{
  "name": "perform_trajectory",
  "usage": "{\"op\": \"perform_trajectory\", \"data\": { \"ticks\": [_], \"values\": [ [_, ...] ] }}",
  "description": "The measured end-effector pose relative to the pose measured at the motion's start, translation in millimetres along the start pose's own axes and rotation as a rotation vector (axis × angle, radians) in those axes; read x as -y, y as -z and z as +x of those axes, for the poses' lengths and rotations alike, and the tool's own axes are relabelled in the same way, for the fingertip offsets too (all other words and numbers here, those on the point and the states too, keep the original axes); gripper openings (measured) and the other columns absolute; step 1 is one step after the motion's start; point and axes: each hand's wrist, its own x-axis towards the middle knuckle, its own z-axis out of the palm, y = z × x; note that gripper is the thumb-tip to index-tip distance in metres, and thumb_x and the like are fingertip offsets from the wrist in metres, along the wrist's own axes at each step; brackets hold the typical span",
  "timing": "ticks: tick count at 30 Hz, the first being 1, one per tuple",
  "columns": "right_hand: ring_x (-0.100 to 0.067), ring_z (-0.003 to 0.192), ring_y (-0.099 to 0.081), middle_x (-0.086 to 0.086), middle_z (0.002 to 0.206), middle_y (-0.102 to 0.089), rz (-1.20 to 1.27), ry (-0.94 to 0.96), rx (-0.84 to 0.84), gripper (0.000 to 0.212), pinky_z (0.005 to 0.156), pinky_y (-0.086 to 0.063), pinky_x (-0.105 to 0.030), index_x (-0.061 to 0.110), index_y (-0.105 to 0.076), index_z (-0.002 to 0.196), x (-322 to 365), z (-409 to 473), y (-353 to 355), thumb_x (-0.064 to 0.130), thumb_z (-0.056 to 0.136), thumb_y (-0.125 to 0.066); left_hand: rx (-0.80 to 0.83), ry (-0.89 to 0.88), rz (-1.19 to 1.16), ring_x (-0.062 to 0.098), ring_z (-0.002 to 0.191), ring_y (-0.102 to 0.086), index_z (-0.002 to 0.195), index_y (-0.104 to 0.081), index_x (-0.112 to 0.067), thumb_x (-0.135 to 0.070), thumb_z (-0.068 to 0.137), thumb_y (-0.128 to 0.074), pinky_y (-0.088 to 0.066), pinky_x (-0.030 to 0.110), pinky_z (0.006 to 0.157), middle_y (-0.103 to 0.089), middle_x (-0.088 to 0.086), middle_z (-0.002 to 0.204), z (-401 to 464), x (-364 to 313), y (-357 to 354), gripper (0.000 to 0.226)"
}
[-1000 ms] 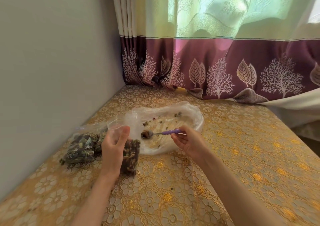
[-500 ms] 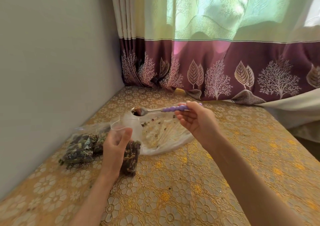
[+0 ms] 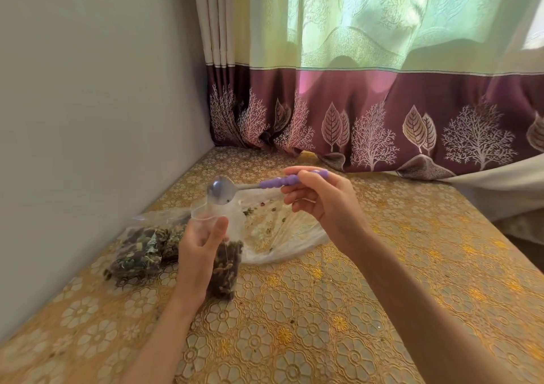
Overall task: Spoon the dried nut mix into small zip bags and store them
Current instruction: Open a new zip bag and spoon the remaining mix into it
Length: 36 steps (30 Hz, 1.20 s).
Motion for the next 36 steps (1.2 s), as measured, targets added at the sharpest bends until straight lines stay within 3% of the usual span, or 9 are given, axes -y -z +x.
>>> {"op": "perform_trajectory", "data": {
  "ticks": [2,5,10,16,20,23,29,32,36],
  "values": [
    [-0.014,0.062,-0.061,-0.007,0.076,-0.073,0.025,0.013,-0.088,0.018,0.054,-0.051,-0.019,0.001,-0.067,0.090,-5,5,5,0.006,0.094,-0.050,-0.007,-0.013,-0.006,-0.003,0.069,-0.062,0.095,-0.058,-0.026,-0.089,0.044,-0.057,-0.043,0.010,0.067,-0.065,-0.005,0.081,0,-1,0,0.081],
    [-0.014,0.061,-0.061,-0.013,0.080,-0.074,-0.090,0.007,-0.245,0.022,0.054,-0.052,-0.018,0.002,-0.067,0.080,-21,16,18,0.011,0.094,-0.052,-0.019,-0.021,-0.013,-0.003,0.067,-0.062,0.094,-0.059,-0.027,-0.089,0.045,-0.057,-0.042,0.014,0.069,-0.065,-0.006,0.081,0,-1,0,0.079],
    [-0.013,0.064,-0.061,-0.016,0.080,-0.072,-0.303,-0.152,-0.324,0.031,0.058,-0.052,-0.020,0.008,-0.072,0.074,-61,33,36,0.015,0.096,-0.051,-0.030,-0.018,-0.008,-0.002,0.069,-0.062,0.094,-0.059,-0.028,-0.088,0.046,-0.058,-0.041,0.015,0.070,-0.066,-0.010,0.070,0,0,1,0.076],
    [-0.010,0.063,-0.058,-0.007,0.073,-0.061,-0.281,-0.242,-0.335,0.034,0.056,-0.050,-0.018,0.000,-0.072,0.090,-91,51,36,0.021,0.098,-0.047,-0.029,0.002,-0.013,-0.001,0.071,-0.062,0.094,-0.058,-0.028,-0.088,0.045,-0.058,-0.042,0.018,0.075,-0.067,-0.014,0.071,-1,0,1,0.078],
    [-0.012,0.070,-0.058,-0.011,0.082,-0.063,-0.261,-0.287,-0.298,0.032,0.056,-0.050,-0.017,0.001,-0.073,0.091,-96,54,31,0.018,0.098,-0.047,-0.018,0.043,-0.031,0.021,0.089,-0.063,0.097,-0.058,-0.027,-0.087,0.043,-0.060,-0.048,0.046,0.092,-0.065,-0.006,0.084,-1,-1,2,0.080],
    [-0.012,0.072,-0.060,-0.013,0.089,-0.069,-0.205,-0.314,-0.251,0.029,0.058,-0.051,-0.019,0.004,-0.073,0.087,-95,51,30,0.015,0.097,-0.049,-0.015,0.062,-0.069,0.037,0.097,-0.061,0.097,-0.058,-0.028,-0.086,0.043,-0.063,-0.043,0.060,0.094,-0.064,0.000,0.089,-3,-5,1,0.079],
    [-0.013,0.067,-0.063,-0.002,0.074,-0.073,-0.063,-0.365,-0.155,0.019,0.055,-0.051,-0.020,0.008,-0.064,0.087,-87,46,35,0.008,0.096,-0.048,-0.030,0.068,-0.079,0.034,0.089,-0.063,0.096,-0.059,-0.028,-0.085,0.044,-0.063,-0.044,0.062,0.091,-0.066,-0.006,0.081,-4,-8,1,0.077],
    [-0.014,0.066,-0.062,-0.007,0.077,-0.072,-0.058,-0.404,-0.122,0.031,0.057,-0.049,-0.021,0.010,-0.068,0.073,-84,44,37,0.010,0.096,-0.049,-0.032,0.073,-0.086,0.037,0.086,-0.063,0.095,-0.059,-0.027,-0.084,0.045,-0.064,-0.043,0.065,0.089,-0.067,-0.010,0.073,-4,-9,1,0.077],
    [-0.014,0.063,-0.062,-0.008,0.073,-0.067,-0.066,-0.434,-0.131,0.024,0.056,-0.049,-0.022,0.006,-0.064,0.078,-78,39,37,0.007,0.095,-0.048,-0.033,0.070,-0.079,0.032,0.084,-0.064,0.096,-0.058,-0.029,-0.086,0.044,-0.062,-0.044,0.062,0.091,-0.067,-0.012,0.071,-4,-8,1,0.077]
  ]
}}
